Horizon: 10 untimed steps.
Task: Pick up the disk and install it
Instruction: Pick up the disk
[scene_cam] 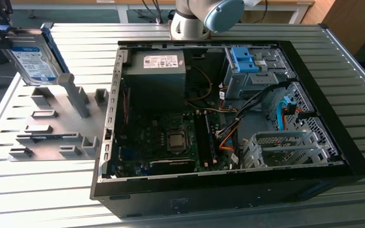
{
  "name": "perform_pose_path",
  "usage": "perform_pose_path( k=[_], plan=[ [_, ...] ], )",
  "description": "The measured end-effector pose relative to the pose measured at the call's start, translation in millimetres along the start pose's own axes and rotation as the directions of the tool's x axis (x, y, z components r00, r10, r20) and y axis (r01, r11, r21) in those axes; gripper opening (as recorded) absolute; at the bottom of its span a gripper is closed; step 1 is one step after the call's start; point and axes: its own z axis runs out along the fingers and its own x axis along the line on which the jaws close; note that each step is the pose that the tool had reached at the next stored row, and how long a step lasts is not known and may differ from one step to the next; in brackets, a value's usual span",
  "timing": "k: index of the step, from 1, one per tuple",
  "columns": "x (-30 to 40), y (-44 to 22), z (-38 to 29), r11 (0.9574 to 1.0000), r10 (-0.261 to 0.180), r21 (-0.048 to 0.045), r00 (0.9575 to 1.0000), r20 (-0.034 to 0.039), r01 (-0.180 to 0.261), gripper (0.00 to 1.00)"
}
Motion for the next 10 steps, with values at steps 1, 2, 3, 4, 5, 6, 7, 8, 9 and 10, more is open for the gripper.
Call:
perform_pose_path(
  k=[1,2,3,4,5,6,7,8,9,10],
  plan=[
    [0.0,0.0,-0.3,1.0,0.0,0.0,1.0,0.0,0.0,0.36],
    [0.0,0.0,-0.5,1.0,0.0,0.0,1.0,0.0,0.0,0.36],
    [0.0,0.0,-0.8,1.0,0.0,-0.0001,1.0,0.0,0.0,0.36],
    [0.0,0.0,-1.0,1.0,0.0,0.0,1.0,0.0,0.0,0.36],
    [0.0,0.0,-1.2,1.0,0.0,0.0,1.0,0.0,0.0,0.36],
    [0.0,0.0,-1.4,1.0,0.0,0.0,1.0,0.0,0.0,0.36],
    [0.0,0.0,-1.6,1.0,0.0,0.0,1.0,0.0,0.0,0.36],
    [0.0,0.0,-1.8,1.0,0.0,0.0,1.0,0.0,0.0,0.36],
    [0.0,0.0,-1.9,1.0,0.0,0.0001,1.0,0.0,0.0,0.36],
    [0.0,0.0,-2.2,1.0,0.0,-0.0001,1.0,0.0,0.0,0.36]
  ],
)
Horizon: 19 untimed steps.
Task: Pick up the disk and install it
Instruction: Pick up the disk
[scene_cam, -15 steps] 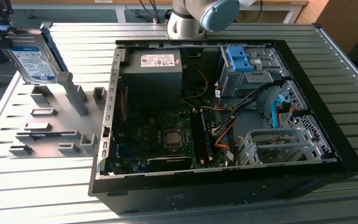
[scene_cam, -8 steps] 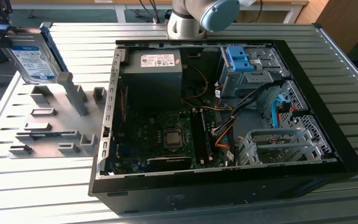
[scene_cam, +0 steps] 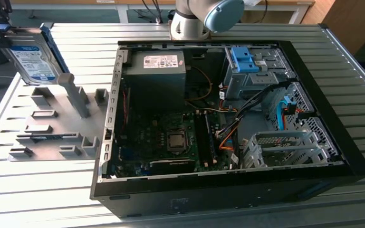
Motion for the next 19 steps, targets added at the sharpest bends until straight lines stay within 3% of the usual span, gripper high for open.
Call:
perform_pose_path(
  k=[19],
  plan=[
    [-0.1,0.0,-3.3,1.0,0.0,0.0,1.0,0.0,0.0,0.36]
  ],
)
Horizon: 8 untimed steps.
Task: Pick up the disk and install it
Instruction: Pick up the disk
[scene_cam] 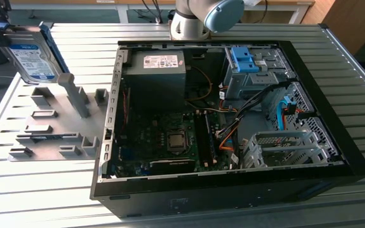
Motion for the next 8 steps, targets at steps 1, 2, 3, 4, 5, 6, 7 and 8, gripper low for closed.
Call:
perform_pose_path(
  k=[1,2,3,4,5,6,7,8],
  plan=[
    [0.0,0.0,-0.2,1.0,0.0,0.0,1.0,0.0,0.0,0.36],
    [0.0,0.0,-0.5,1.0,0.0,-0.0001,1.0,0.0,0.0,0.36],
    [0.0,0.0,-0.7,1.0,0.0,0.0,1.0,0.0,0.0,0.36],
    [-0.1,0.0,-0.9,1.0,0.0,0.0,1.0,0.0,0.0,0.36],
    [-0.1,0.0,-1.2,1.0,0.0,0.0,1.0,0.0,0.0,0.36],
    [-0.1,0.0,-1.5,1.0,0.0,0.0,1.0,0.0,0.0,0.36],
    [-0.1,0.0,-1.7,1.0,0.0,0.0,1.0,-0.0001,0.0,0.36],
    [-0.1,0.0,-2.0,1.0,0.0,-0.0001,1.0,-0.0001,0.0,0.36]
  ],
)
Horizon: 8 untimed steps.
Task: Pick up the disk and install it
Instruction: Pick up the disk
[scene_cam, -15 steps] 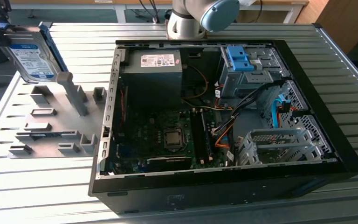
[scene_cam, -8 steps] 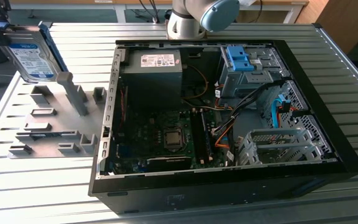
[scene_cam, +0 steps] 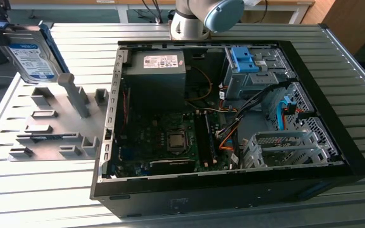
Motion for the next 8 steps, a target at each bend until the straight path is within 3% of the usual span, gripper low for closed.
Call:
perform_pose_path(
  k=[8],
  plan=[
    [-0.2,0.0,-2.0,1.0,0.0,0.0001,1.0,-0.0003,0.0,0.36]
  ],
)
